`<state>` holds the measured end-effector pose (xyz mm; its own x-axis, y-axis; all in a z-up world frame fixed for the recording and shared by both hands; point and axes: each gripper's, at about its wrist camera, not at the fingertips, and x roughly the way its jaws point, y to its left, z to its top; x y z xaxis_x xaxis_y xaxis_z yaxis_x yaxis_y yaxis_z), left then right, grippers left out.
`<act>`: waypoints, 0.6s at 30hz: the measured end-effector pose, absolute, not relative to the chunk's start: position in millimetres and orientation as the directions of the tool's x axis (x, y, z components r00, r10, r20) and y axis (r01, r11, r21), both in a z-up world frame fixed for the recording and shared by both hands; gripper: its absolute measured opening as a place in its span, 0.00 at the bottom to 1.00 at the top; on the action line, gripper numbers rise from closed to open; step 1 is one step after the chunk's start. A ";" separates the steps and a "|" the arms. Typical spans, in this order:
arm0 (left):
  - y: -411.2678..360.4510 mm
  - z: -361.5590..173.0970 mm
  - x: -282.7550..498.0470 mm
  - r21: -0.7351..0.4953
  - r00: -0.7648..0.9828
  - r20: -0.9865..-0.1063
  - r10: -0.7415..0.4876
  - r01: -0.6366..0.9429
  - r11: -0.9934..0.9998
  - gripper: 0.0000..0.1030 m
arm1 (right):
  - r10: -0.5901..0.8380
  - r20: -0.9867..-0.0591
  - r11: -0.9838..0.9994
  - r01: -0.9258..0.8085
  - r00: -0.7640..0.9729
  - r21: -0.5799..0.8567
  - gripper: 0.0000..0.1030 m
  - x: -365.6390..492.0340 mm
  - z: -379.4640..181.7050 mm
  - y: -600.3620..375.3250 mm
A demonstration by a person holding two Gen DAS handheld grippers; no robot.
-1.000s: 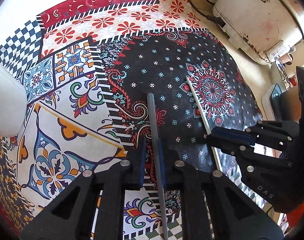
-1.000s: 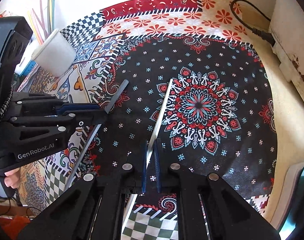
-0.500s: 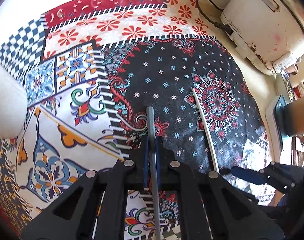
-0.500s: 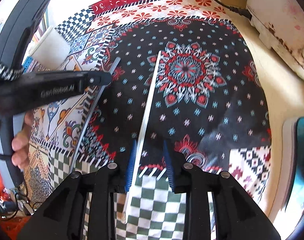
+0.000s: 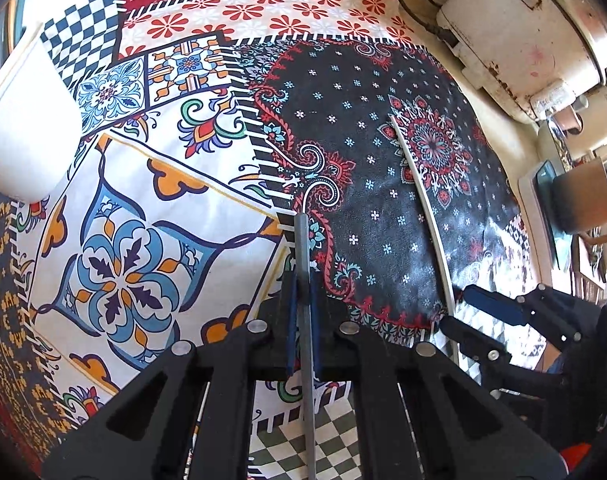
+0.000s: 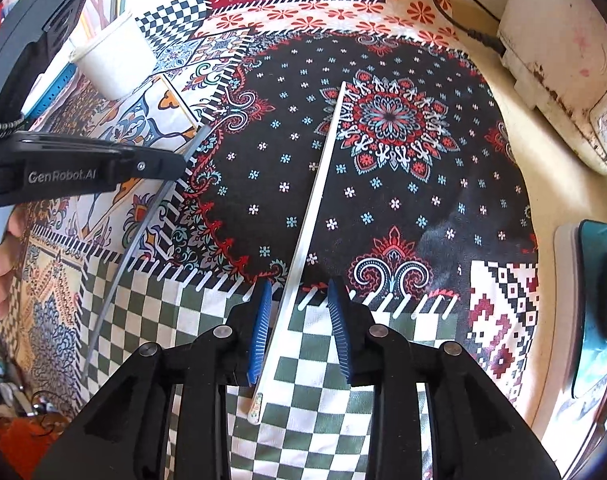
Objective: Organize utensils
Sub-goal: 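Lift both silver sticks upright and carry them toward the white cup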
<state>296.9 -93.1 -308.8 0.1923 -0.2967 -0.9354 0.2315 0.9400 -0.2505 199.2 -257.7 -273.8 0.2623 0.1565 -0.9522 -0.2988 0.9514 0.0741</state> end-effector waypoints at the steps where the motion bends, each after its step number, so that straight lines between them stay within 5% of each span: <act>1: -91.5 -308.9 297.2 -0.259 0.197 -0.933 -0.301 0.214 0.942 0.05 | 0.152 -0.950 0.951 -0.302 0.272 0.066 0.26 199.0 -274.1 -256.6; 4: -89.1 -307.5 293.4 -0.255 0.223 -0.928 -0.298 0.203 0.946 0.05 | 0.132 -0.945 0.950 -0.310 0.298 0.035 0.24 196.0 -273.4 -253.5; 8: -97.8 -306.4 293.5 -0.198 0.253 -0.932 -0.258 0.240 0.950 0.06 | 0.119 -0.938 0.959 -0.283 0.325 0.024 0.09 200.7 -274.2 -254.1; 18: -115.3 -306.9 313.0 -0.161 0.230 -0.947 -0.223 0.263 0.951 0.05 | 0.244 -0.922 0.965 -0.164 0.299 0.202 0.06 225.5 -275.1 -268.1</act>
